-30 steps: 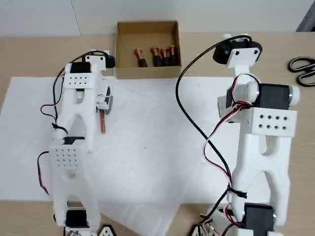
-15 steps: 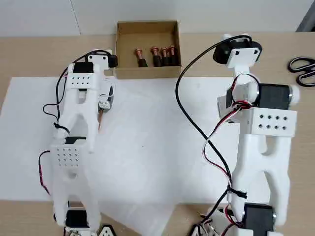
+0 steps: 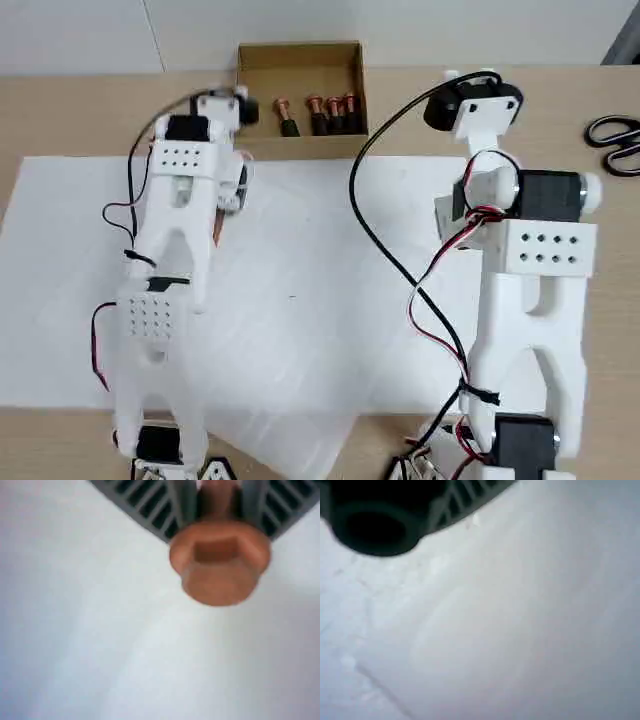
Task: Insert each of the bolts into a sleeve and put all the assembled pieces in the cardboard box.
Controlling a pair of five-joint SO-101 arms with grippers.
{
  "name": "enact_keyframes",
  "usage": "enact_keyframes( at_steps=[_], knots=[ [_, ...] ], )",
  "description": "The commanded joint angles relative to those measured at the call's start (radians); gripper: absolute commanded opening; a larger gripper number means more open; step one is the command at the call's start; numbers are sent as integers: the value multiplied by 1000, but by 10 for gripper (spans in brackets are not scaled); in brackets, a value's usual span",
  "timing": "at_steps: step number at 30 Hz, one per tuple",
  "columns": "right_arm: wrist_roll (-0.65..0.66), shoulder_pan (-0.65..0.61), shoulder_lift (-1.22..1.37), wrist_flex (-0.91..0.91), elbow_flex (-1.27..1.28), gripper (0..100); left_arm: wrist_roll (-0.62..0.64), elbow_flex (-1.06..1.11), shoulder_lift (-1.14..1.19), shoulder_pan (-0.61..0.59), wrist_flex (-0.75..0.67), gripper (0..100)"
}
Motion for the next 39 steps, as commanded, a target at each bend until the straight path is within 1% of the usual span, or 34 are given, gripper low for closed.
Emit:
enact_keyframes(
  at_steps=[1, 5, 12, 16, 22, 25, 28, 30, 32, 34, 36, 39],
  knots=[
    [-9, -28, -48, 5, -35, 8, 12, -42, -152, 3, 32, 7],
    [-8, -59, -97, 10, -34, 6, 12, 77, -285, 0, 32, 7],
    [-12, -102, -398, 13, -18, 3, 12, 291, -597, 3, 32, 7],
    [-12, -101, -507, 12, 44, 3, 12, 427, -778, 3, 31, 7],
    [-17, -101, -591, -19, 198, 3, 12, 618, -1000, 23, 8, 7],
    [-86, -104, -631, -113, 311, 3, 28, 708, -1102, 51, -77, 7],
    [-189, -108, -713, -231, 437, 3, 138, 799, -1220, 74, -183, 7],
    [-267, -108, -785, -315, 529, 4, 173, 863, -1293, 87, -264, 7],
    [-315, -108, -862, -387, 629, 4, 203, 943, -1356, 103, -347, 7],
    [-304, -113, -935, -440, 718, 4, 250, 1024, -1405, 118, -422, 7],
    [-256, -154, -998, -503, 819, 4, 285, 1104, -1441, 143, -506, 7],
    [-178, -229, -1075, -604, 961, 4, 293, 1214, -1462, 195, -652, 7]
  ],
)
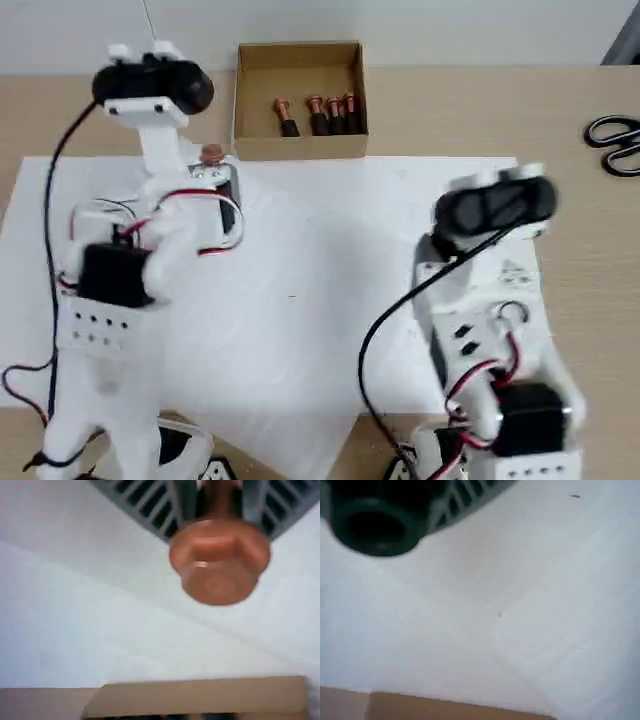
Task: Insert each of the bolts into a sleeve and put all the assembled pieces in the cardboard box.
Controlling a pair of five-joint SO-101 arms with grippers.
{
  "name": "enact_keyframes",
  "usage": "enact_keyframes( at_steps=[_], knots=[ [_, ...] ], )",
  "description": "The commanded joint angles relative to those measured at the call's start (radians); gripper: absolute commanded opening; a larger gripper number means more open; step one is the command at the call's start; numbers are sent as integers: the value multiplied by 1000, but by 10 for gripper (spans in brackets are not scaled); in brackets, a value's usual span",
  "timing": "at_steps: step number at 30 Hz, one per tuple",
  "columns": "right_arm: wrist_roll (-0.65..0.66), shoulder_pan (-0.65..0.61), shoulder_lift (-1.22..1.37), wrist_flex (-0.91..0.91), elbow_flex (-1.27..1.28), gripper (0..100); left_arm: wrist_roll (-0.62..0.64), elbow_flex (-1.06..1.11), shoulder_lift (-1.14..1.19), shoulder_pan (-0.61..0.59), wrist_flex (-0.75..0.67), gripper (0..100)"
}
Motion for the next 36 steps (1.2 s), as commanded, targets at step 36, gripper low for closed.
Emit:
enact_keyframes(
  at_steps=[36],
  knots=[
    [34, -216, -544, -441, 750, 4, 123, 440, -147, 407, -729, 7]
  ],
)
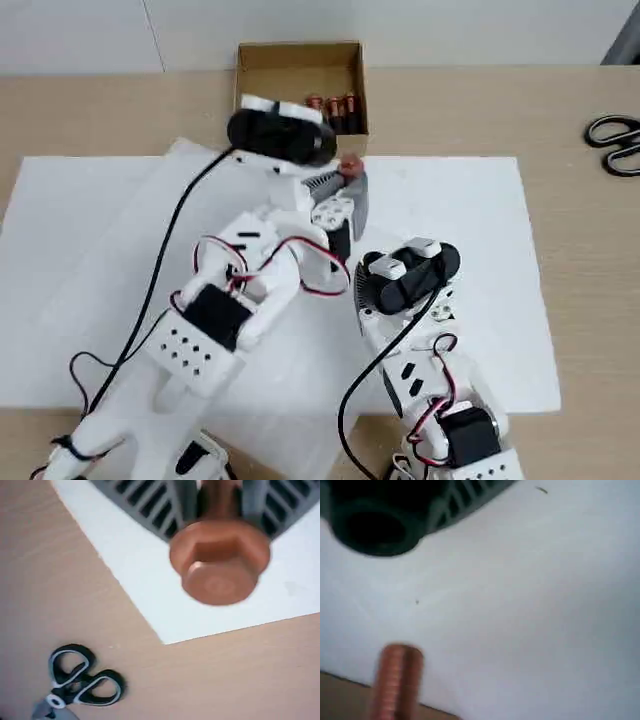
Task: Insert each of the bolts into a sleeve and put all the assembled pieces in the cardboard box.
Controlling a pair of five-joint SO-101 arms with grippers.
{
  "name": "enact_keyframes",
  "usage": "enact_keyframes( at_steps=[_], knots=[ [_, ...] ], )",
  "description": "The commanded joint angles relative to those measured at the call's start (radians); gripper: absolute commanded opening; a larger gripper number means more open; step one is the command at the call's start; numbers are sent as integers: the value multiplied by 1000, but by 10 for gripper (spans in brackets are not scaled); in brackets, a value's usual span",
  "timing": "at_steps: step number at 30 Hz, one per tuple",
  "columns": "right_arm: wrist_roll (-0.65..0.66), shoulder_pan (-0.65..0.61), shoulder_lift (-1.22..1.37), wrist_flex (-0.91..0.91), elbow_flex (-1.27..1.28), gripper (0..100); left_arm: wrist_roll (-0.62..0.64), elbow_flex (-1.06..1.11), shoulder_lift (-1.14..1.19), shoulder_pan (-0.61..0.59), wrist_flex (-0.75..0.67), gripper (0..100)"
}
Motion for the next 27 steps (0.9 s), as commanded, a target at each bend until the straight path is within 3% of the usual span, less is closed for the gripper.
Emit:
enact_keyframes(
  at_steps=[1, 12, 21, 27],
  knots=[
    [-14, -10, -18, -25, -6, 4, -8, 24, -77, 12, -40, 7],
    [-17, -10, -18, -22, -6, 4, 9, 108, -91, 84, -57, 7],
    [-48, -10, -18, -22, -6, 4, 31, 104, -91, 77, -92, 7],
    [-48, -10, -18, -21, -9, 4, 25, 147, -86, 38, -207, 7]
  ],
)
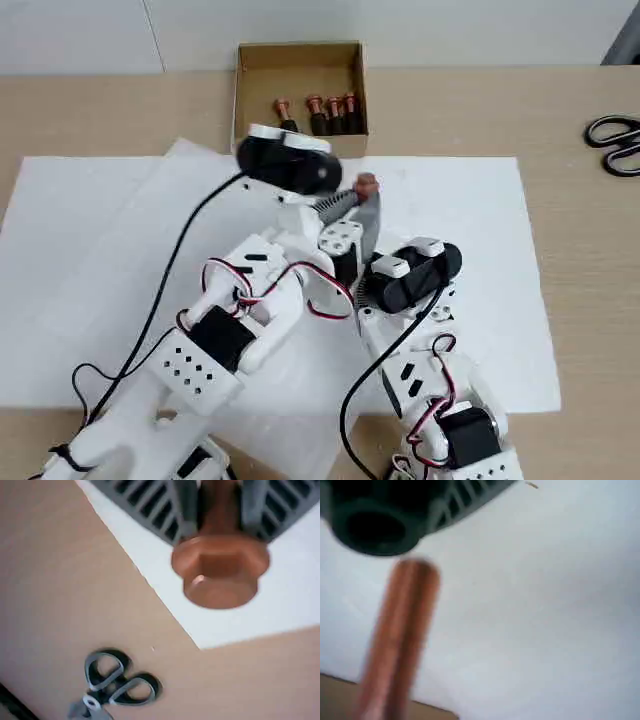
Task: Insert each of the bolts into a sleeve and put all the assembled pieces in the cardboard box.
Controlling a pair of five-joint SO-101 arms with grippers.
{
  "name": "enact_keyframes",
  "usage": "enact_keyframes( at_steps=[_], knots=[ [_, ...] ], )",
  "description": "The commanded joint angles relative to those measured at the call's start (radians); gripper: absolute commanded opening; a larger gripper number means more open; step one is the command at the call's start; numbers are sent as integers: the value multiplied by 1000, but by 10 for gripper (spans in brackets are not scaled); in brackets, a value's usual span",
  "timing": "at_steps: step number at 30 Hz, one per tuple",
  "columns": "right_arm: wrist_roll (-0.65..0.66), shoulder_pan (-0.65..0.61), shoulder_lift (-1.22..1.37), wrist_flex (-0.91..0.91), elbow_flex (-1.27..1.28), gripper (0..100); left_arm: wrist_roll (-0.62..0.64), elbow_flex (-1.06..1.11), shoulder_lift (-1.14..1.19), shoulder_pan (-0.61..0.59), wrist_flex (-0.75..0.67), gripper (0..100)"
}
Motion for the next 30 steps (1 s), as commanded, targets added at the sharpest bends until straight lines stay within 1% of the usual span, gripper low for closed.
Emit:
enact_keyframes(
  at_steps=[1, 5, 14, 20, 30],
  knots=[
    [-11, -1, -16, -21, -9, 4, 0, 24, -32, -6, -98, 7],
    [-11, -1, -16, -19, -9, 4, 0, 73, -34, -6, -152, 7],
    [-11, -1, -16, -19, -9, 4, 3, 77, -35, -3, -149, 7],
    [-11, -1, -16, -19, -9, 4, 5, 79, -32, 37, -149, 7],
    [-11, -1, -16, -19, -11, 4, 3, 117, -31, 35, -150, 7]
  ],
)
